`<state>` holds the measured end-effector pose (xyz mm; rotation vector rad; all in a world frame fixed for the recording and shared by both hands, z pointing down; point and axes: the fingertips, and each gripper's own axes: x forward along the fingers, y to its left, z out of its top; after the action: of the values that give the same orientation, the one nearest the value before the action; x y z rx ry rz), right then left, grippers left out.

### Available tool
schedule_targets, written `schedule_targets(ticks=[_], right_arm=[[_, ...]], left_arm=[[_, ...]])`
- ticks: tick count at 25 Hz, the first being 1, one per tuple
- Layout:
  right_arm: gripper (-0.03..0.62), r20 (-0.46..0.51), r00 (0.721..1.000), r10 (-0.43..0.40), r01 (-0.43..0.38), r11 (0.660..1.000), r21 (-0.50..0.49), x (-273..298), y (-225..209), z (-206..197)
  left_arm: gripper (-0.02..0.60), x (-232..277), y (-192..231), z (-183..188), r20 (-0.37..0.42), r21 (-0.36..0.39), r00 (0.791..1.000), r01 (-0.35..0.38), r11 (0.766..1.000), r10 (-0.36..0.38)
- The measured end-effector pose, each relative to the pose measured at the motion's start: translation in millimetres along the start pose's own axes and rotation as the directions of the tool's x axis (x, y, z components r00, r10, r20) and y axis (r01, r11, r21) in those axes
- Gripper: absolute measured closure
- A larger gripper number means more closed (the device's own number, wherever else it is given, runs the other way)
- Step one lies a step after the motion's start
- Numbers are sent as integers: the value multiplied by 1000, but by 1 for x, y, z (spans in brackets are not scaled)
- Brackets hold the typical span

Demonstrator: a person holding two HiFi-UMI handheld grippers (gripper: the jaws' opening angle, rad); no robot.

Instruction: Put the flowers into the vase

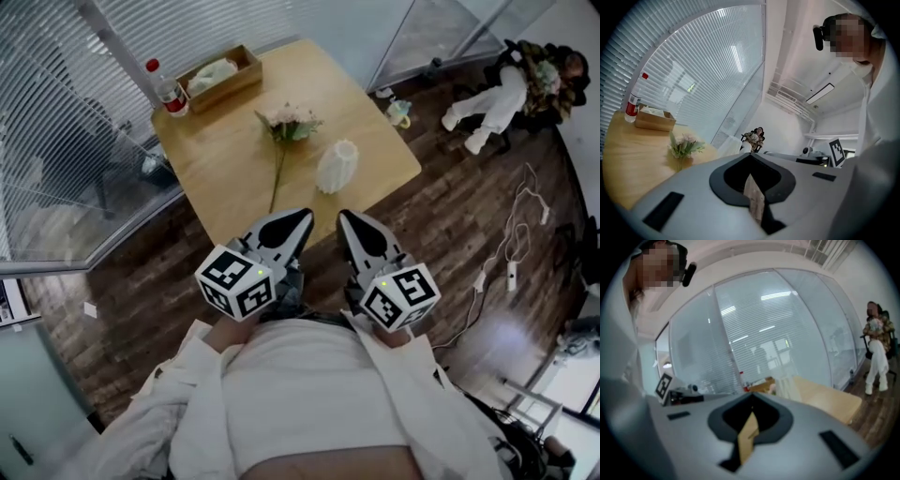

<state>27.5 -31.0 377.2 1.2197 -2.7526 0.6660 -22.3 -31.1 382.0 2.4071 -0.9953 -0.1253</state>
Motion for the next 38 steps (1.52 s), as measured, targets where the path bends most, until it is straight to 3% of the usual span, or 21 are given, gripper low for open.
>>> schedule_targets(ticks=[5,11,22,38], right_arm=[[582,-36,999,9,-9,1000,7,31,-7,2],[582,-119,991,52,-52,999,6,47,8,-17],[582,-157,981,117,-116,993,16,48,-17,-10],[582,-219,948,229,-234,972,3,73,-6,-15]], left_arm=[[572,13,26,9,-42,-1,999,-3,1000,2],[572,21,60,-1,-98,-58,994,-62,996,56],[572,37,80,3,-88,-79,985,-153,985,146],[572,35,100,-3,-82,-128,968,-245,961,236]])
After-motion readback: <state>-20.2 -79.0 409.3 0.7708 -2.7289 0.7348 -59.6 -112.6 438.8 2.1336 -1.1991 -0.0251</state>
